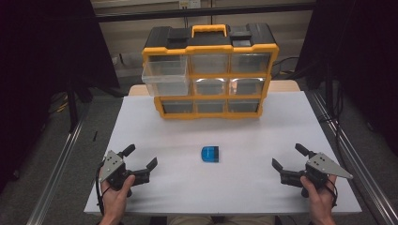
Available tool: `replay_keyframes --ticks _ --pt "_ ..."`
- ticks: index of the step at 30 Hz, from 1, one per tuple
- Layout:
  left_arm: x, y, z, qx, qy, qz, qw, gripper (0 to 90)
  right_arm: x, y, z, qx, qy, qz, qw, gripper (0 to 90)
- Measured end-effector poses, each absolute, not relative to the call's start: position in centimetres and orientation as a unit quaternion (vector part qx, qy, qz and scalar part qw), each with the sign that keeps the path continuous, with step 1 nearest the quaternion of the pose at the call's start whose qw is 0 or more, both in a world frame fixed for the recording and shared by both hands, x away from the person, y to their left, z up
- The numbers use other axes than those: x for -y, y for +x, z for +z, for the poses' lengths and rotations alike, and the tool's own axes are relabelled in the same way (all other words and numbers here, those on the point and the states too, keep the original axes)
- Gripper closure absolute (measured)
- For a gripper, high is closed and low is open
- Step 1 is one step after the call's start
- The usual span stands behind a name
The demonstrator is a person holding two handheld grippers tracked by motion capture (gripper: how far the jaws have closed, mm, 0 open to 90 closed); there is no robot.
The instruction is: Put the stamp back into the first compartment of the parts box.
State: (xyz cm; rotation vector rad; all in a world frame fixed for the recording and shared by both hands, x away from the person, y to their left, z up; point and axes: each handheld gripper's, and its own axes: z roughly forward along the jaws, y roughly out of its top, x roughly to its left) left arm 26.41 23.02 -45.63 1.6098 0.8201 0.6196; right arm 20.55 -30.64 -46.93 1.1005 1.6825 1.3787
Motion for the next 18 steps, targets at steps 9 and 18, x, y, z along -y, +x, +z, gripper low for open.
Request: replay_keyframes --ticks 9,18 --pt "-22.2 26.9 -45.0 -0.352 0.674 0.264 0.593 2.5 30.5 20.6 -47.0 -0.653 0.417 0.536 0.336 0.8" --pt "-21.5 26.8 -45.2 -0.334 0.71 0.217 0.581 3.3 30.5 20.8 -47.0 -0.656 0.412 0.539 0.331 0.3"
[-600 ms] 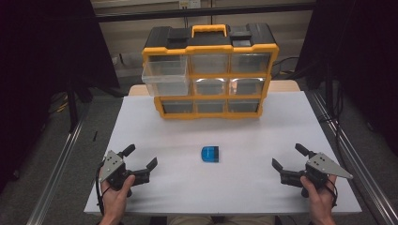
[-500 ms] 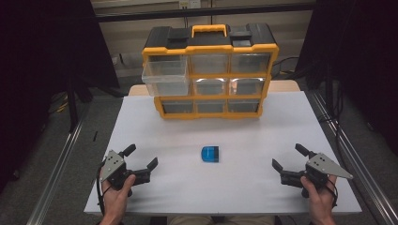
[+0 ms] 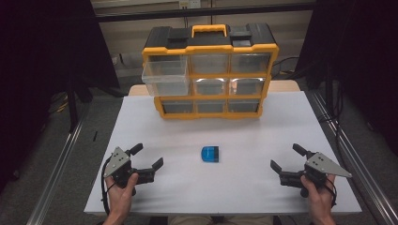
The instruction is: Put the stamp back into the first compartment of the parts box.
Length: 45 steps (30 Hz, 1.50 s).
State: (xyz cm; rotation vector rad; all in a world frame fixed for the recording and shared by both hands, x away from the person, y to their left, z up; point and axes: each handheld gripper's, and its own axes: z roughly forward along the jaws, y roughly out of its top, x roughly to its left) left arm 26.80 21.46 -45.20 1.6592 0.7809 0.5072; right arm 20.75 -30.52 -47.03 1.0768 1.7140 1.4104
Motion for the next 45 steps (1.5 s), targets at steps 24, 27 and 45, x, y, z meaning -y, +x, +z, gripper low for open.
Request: replay_keyframes --ticks 24,27,45 --pt "-16.2 28.5 -43.6 -0.23 0.774 0.153 0.569 5.8 29.7 20.9 -47.1 -0.664 0.405 0.538 0.323 0.0" --pt "-15.3 29.0 -43.4 -0.233 0.782 0.141 0.561 6.9 29.7 20.9 -47.1 -0.665 0.405 0.538 0.323 0.0" --pt "-11.8 32.9 -43.7 -0.207 0.804 0.105 0.547 3.1 29.6 21.0 -47.2 -0.669 0.399 0.54 0.319 0.0"
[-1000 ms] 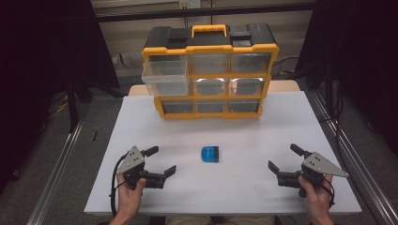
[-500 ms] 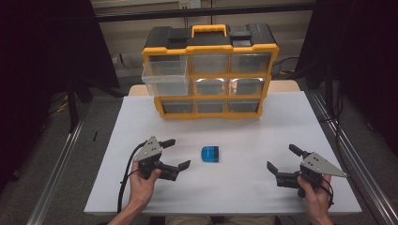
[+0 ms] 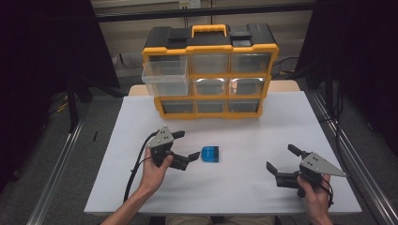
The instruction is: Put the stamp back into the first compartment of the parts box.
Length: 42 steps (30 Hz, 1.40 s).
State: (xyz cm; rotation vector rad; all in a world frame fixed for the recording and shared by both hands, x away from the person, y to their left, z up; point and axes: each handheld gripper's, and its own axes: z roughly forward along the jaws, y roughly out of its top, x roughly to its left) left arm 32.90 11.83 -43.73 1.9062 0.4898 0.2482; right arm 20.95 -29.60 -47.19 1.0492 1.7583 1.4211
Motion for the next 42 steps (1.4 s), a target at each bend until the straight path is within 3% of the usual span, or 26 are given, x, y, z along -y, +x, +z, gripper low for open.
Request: replay_keyframes --ticks 17,26,42 --pt "-8.8 35.3 -42.8 -0.185 0.845 0.056 0.498 3.4 29.7 21.1 -47.3 -0.668 0.401 0.542 0.315 0.0" --pt "-6.3 36.1 -42.5 -0.126 0.87 0.04 0.474 4.5 29.7 21.0 -47.3 -0.669 0.4 0.543 0.312 0.0" --pt "-3.6 38.2 -44.2 -0.079 0.927 0.016 0.365 6.6 29.7 21.0 -47.4 -0.665 0.405 0.546 0.31 0.0"
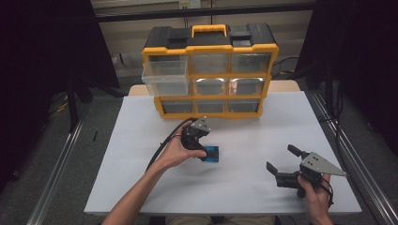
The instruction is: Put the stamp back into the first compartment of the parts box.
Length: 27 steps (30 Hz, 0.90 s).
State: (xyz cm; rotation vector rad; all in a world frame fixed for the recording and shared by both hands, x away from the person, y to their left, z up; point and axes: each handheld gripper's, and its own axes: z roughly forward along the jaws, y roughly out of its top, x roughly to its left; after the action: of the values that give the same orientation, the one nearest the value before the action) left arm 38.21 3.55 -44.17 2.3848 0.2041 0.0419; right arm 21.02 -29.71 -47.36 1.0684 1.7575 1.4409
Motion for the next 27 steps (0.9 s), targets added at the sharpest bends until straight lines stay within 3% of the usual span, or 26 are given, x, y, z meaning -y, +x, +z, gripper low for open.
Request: replay_keyframes --ticks 7,14,27 --pt "-2.8 38.0 -45.2 -0.061 0.934 0.013 0.352 5.6 29.7 21.1 -47.4 -0.667 0.404 0.545 0.308 0.0" --pt "-2.3 38.1 -46.2 -0.052 0.943 0.005 0.329 10.4 29.6 21.1 -47.4 -0.67 0.403 0.543 0.308 0.0" --pt "-1.8 38.2 -47.0 -0.02 0.953 -0.005 0.302 34.2 29.5 21.2 -47.5 -0.677 0.4 0.54 0.3 0.0"
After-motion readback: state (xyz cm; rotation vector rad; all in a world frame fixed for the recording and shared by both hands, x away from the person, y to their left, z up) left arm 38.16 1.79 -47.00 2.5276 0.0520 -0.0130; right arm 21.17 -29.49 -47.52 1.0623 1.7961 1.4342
